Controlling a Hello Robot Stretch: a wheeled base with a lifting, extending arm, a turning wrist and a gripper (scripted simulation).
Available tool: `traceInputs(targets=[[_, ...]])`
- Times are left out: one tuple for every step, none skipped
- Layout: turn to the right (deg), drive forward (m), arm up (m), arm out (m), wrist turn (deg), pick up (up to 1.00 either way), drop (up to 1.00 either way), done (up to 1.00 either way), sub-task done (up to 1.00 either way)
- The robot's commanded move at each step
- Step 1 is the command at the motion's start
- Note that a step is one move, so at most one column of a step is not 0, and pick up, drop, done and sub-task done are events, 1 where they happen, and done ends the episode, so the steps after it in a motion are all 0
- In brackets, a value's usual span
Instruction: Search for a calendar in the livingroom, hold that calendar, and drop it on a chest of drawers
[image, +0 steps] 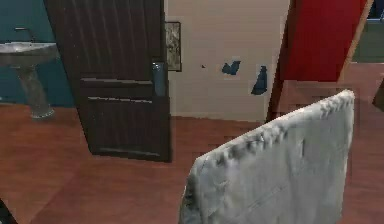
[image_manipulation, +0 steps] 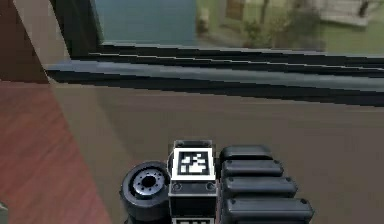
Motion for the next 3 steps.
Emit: traceInputs(targets=[[0.0,0.95,0.00,0.00,0.0,0.00,0.00,0.00,0.00],[45.0,0.00,0.00,0.00,0.0,0.00,0.00,0.00,0.00],[12.0,0.00,0.00,0.00,0.0,0.00,0.00,0.00,0.00]])
